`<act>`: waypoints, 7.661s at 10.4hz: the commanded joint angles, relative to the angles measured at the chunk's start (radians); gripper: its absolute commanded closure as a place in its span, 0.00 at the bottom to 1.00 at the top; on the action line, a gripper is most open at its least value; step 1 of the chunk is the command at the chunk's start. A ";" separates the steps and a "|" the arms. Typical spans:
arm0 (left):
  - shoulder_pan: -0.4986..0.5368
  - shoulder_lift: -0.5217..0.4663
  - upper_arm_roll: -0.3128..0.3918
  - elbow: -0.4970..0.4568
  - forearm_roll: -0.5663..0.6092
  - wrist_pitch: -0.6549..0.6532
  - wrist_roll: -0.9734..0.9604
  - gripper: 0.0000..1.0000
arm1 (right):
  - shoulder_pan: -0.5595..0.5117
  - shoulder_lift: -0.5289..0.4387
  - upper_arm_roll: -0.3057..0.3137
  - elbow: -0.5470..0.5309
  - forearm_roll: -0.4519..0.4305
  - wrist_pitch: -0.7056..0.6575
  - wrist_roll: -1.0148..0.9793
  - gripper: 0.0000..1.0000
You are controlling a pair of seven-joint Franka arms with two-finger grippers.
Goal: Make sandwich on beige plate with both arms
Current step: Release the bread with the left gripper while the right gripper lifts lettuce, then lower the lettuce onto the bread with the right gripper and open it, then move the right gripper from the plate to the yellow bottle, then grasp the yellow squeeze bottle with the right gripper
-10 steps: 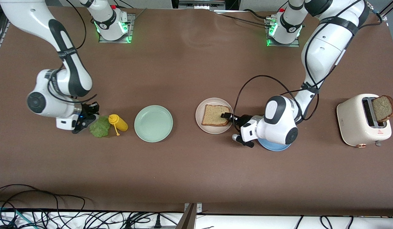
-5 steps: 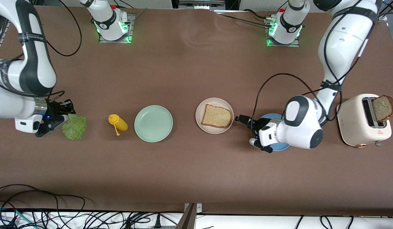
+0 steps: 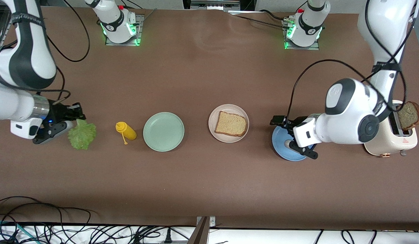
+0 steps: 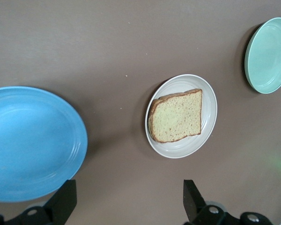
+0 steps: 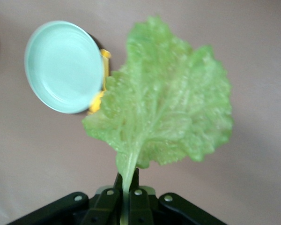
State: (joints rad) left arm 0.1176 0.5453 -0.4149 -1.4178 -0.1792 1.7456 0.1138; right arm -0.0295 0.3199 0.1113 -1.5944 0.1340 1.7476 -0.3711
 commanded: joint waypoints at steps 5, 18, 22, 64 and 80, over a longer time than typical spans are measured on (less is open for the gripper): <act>0.083 -0.182 0.002 -0.021 0.173 -0.073 -0.008 0.00 | 0.104 -0.018 0.192 0.065 -0.010 0.064 0.441 1.00; -0.165 -0.487 0.390 -0.224 0.241 -0.059 -0.011 0.00 | 0.673 0.456 0.134 0.339 -0.292 0.455 1.105 1.00; -0.153 -0.518 0.387 -0.282 0.225 -0.021 -0.013 0.00 | 0.724 0.568 0.117 0.396 -0.295 0.567 1.109 1.00; -0.144 -0.490 0.380 -0.202 0.150 -0.121 -0.098 0.00 | -0.004 -0.121 -0.048 -0.424 0.196 0.467 -0.671 0.00; -0.153 -0.493 0.377 -0.199 0.152 -0.133 -0.106 0.00 | -0.006 0.156 -0.079 -0.423 0.600 0.546 -1.186 0.00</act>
State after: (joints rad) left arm -0.0308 0.0552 -0.0392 -1.6367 -0.0203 1.6360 0.0205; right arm -0.0366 0.4610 0.0301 -2.0159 0.6808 2.2772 -1.5168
